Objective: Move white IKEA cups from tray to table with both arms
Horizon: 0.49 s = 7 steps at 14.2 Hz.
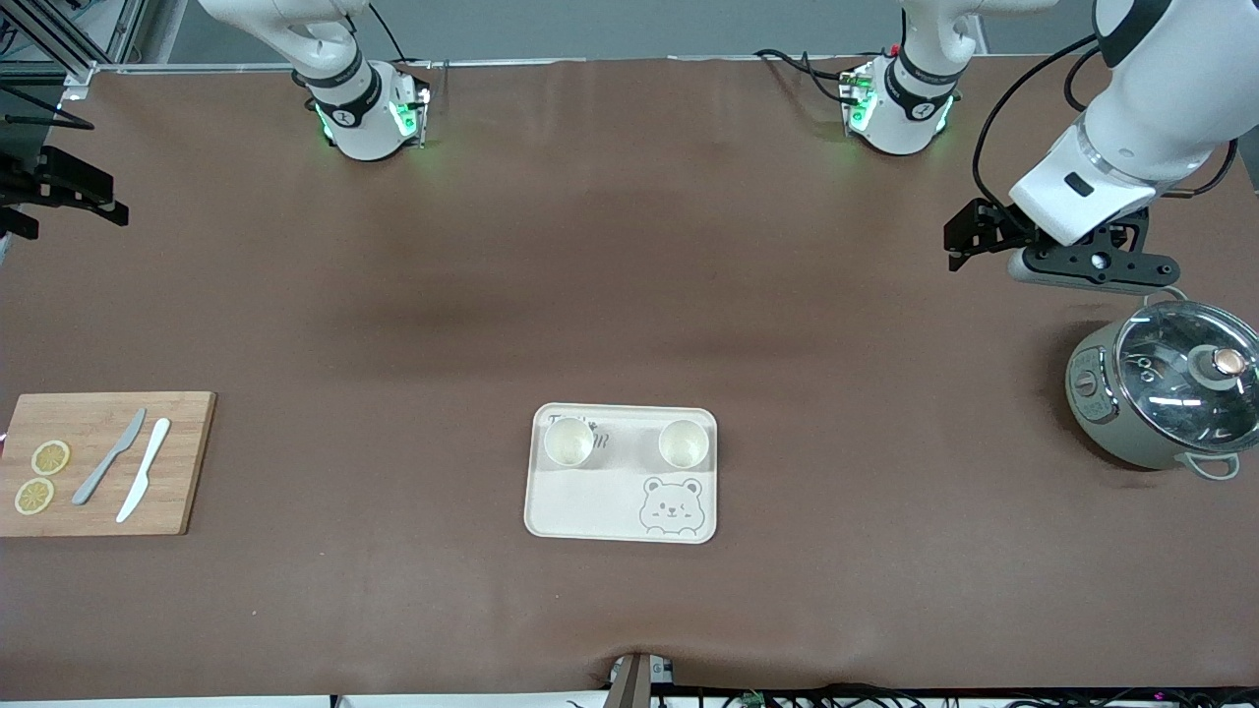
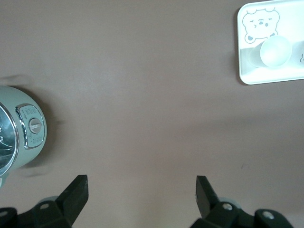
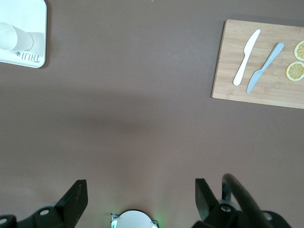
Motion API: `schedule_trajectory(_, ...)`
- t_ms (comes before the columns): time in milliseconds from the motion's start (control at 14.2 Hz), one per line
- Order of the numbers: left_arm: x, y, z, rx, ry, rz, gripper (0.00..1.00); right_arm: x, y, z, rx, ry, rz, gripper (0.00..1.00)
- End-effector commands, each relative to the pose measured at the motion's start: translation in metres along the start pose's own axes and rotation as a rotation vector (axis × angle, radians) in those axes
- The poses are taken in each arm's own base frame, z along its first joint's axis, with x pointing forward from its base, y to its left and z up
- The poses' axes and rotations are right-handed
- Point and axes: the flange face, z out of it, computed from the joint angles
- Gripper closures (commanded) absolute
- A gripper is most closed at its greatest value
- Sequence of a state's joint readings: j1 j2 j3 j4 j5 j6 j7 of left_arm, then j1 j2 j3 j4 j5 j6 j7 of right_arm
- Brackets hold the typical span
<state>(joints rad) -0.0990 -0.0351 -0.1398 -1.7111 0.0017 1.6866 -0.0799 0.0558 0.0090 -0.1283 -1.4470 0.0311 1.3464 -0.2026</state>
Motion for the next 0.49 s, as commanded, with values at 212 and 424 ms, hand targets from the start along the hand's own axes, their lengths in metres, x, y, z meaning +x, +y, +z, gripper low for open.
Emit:
schedule_trajectory(212,0.002,0.014,0.001,-0.018,-0.015,0.037,0.00,0.000,-0.001,-0.001,-0.013,-0.010,0.012,0.00)
schedule_trajectory(424,0.008,0.031,0.009,-0.047,-0.018,0.044,0.00,0.001,0.000,0.000,-0.013,-0.011,0.012,0.00)
